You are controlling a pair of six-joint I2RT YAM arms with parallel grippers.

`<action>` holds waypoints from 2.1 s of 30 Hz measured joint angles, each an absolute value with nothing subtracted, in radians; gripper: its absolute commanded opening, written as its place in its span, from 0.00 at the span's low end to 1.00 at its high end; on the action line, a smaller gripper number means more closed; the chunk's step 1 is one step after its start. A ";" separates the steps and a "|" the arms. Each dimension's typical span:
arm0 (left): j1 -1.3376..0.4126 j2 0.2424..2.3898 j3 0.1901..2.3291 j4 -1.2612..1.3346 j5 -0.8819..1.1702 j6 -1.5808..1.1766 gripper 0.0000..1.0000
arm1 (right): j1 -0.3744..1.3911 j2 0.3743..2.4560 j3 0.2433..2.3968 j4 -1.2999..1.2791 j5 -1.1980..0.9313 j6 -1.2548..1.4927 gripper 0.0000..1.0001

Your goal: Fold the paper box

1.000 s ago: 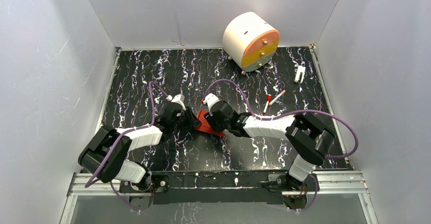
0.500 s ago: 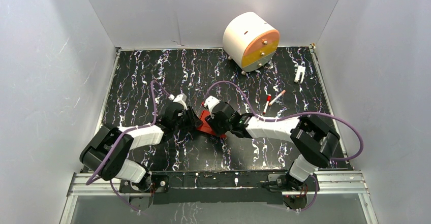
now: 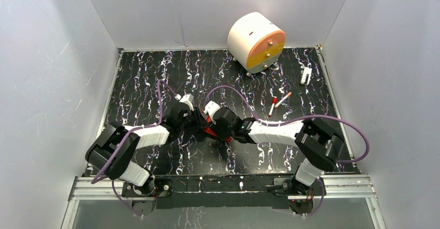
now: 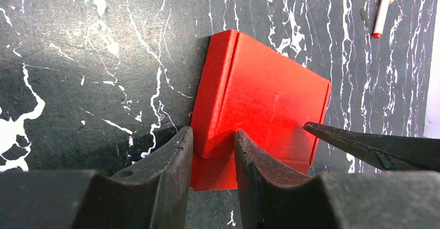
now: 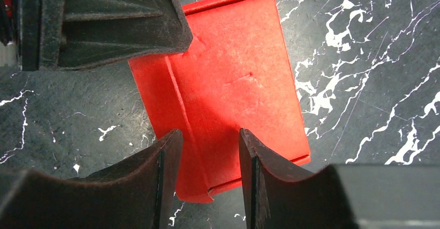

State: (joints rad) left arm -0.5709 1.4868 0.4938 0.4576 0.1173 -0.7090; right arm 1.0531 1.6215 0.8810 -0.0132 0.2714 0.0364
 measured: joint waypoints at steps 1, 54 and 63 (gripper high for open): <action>-0.571 1.487 0.494 0.458 0.118 -0.708 0.31 | 1.058 1.624 0.881 -0.011 0.282 0.026 0.54; -0.388 1.743 0.807 0.285 0.387 -0.688 0.33 | 1.108 1.749 0.935 0.046 0.471 -0.284 0.38; -0.381 1.757 0.766 0.371 0.441 -0.692 0.28 | 1.112 1.778 0.897 0.147 0.577 -0.392 0.37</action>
State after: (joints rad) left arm -0.3805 1.7565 0.7658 0.3710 0.4412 -0.6918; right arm 1.1122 1.7782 0.8970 0.1467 0.5766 -0.3916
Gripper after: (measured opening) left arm 0.291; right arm 0.380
